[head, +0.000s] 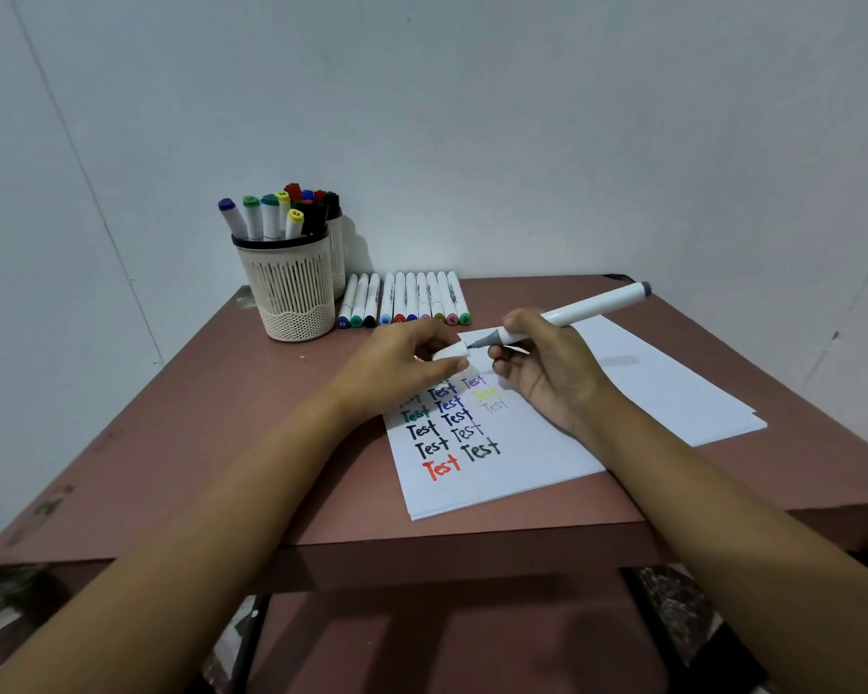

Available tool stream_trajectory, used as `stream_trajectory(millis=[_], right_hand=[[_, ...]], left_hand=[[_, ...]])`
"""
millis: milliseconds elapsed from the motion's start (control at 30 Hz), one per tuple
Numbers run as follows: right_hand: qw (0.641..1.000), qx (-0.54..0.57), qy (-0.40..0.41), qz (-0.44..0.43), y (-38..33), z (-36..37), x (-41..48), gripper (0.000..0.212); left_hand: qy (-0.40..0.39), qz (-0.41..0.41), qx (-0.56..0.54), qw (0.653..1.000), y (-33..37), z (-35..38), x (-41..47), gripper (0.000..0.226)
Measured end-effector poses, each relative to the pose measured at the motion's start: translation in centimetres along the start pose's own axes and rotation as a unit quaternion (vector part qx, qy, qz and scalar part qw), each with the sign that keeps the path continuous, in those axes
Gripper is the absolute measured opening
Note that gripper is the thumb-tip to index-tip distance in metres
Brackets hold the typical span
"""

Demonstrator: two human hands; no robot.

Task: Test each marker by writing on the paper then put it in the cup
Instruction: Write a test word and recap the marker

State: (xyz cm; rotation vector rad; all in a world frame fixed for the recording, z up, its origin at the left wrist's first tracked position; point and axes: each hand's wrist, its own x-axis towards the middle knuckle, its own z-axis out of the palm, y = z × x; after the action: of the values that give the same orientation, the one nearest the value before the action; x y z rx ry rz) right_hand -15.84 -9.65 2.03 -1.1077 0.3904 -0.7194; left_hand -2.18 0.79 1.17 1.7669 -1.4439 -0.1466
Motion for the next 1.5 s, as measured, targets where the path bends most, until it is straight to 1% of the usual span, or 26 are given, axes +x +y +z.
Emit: stream_trajectory(millis=[167, 267, 300, 367, 433, 533, 767, 1033, 1133, 1233, 1300, 1400, 1467, 1500], right_hand=[[0.999, -0.026, -0.031, 0.002, 0.0, 0.2, -0.4, 0.025], [0.997, -0.073, -0.038, -0.008, 0.3, 0.0, -0.4, 0.012], [0.995, -0.093, -0.031, -0.009, 0.4, -0.1, -0.3, 0.012], [0.992, -0.128, -0.018, -0.006, 0.5, -0.2, -0.3, 0.017], [0.99, -0.143, -0.011, 0.0, 0.5, -0.1, -0.3, 0.022], [0.99, -0.138, -0.009, 0.004, 0.5, 0.0, -0.4, 0.025], [0.992, -0.128, -0.017, 0.008, 0.5, -0.1, -0.4, 0.027], [0.993, -0.115, -0.021, 0.016, 0.4, -0.2, -0.4, 0.028], [0.994, -0.105, -0.018, 0.023, 0.2, -0.1, -0.3, 0.029], [0.994, -0.104, -0.015, 0.039, 0.0, -0.1, -0.4, 0.03], [0.994, -0.093, -0.014, 0.049, -0.2, -0.1, -0.5, 0.025], [0.998, -0.046, 0.023, 0.046, -0.5, -0.3, -0.4, 0.032], [0.998, -0.023, 0.066, 0.008, -0.7, -0.5, -0.3, 0.037], [0.995, -0.035, 0.089, -0.02, -0.7, -0.6, -0.2, 0.037]], left_hand=[[0.007, 0.023, -0.017, 1.0, 0.1, 0.2, -0.1, 0.022], [0.019, 0.042, -0.021, 0.999, 0.0, 0.2, -0.3, 0.025], [0.023, 0.039, -0.025, 0.999, 0.0, 0.2, -0.3, 0.025], [0.028, 0.039, -0.032, 0.998, 0.0, 0.3, -0.3, 0.024], [0.034, 0.056, -0.035, 0.997, 0.0, 0.5, -0.3, 0.023], [0.048, 0.08, -0.019, 0.995, 0.0, 0.9, -0.3, 0.016], [0.078, 0.109, 0.011, 0.991, -0.2, 1.3, -0.2, 0.022], [0.073, 0.103, -0.023, 0.992, 0.0, 1.7, 0.0, 0.02], [0.057, 0.049, -0.106, 0.992, 0.6, 1.4, 0.1, 0.014], [0.049, -0.024, -0.214, 0.975, 1.1, 1.1, 0.2, 0.008], [0.064, -0.068, -0.282, 0.955, 1.2, 0.8, 0.3, 0.01], [0.094, -0.106, -0.389, 0.91, 1.2, 0.0, 0.5, 0.012], [0.131, -0.108, -0.444, 0.88, 1.3, -1.0, 0.5, 0.011], [0.154, -0.103, -0.455, 0.871, 1.5, -1.7, 0.4, 0.011]])
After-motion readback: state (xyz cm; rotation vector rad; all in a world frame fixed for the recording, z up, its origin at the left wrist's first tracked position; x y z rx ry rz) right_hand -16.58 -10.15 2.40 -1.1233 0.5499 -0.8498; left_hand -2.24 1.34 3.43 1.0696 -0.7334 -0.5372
